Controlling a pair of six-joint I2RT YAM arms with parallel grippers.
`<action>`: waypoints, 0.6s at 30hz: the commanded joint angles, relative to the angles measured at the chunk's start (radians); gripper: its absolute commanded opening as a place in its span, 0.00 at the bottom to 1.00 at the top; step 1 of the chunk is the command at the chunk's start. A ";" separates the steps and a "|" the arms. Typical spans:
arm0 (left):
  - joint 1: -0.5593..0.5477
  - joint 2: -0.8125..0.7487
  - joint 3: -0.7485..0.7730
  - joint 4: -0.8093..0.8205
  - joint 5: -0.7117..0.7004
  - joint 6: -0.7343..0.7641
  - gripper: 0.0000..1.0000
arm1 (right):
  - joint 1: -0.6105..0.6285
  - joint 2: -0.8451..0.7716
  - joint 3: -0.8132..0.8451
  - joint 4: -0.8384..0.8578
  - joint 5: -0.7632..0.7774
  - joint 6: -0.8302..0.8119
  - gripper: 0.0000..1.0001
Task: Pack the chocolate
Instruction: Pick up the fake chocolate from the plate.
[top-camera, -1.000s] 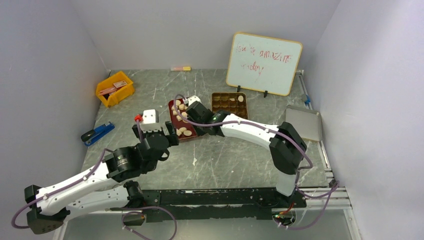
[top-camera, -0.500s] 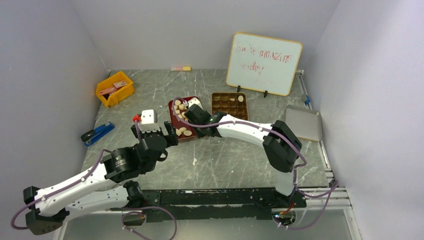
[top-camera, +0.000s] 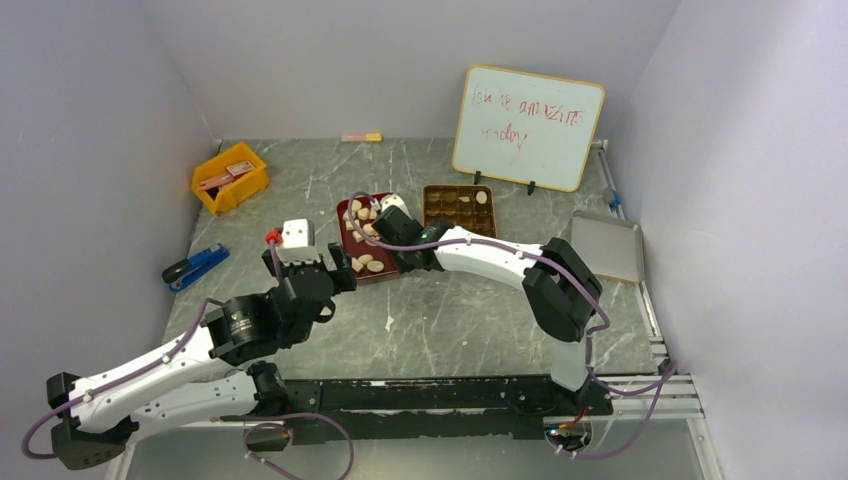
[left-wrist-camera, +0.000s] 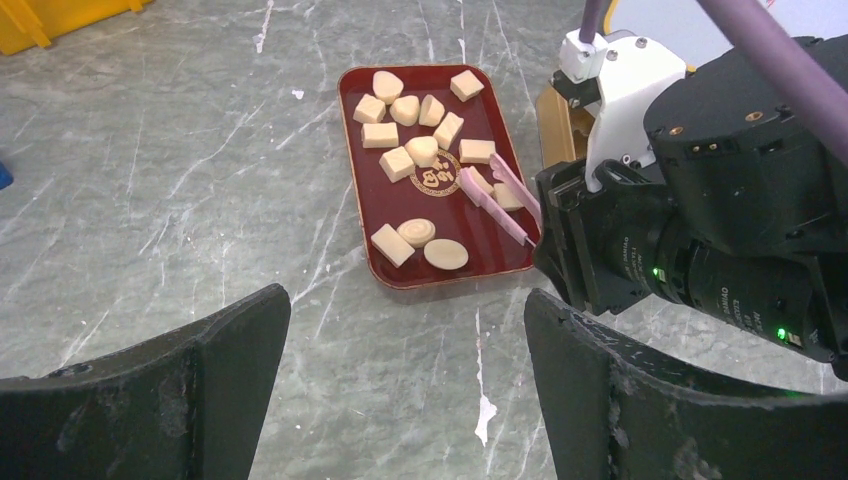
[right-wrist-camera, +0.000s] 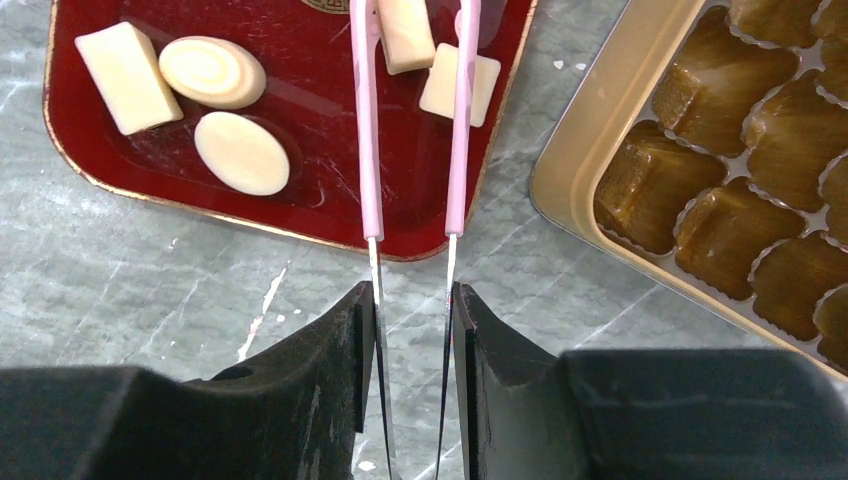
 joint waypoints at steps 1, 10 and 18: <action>-0.005 -0.003 0.025 0.006 -0.010 -0.004 0.92 | -0.015 0.010 0.033 0.020 0.005 -0.013 0.36; -0.005 0.015 0.026 0.022 -0.012 0.006 0.92 | -0.024 0.037 0.050 0.021 -0.037 -0.022 0.35; -0.005 0.020 0.024 0.034 -0.011 0.014 0.92 | -0.024 0.045 0.071 0.012 -0.066 -0.015 0.25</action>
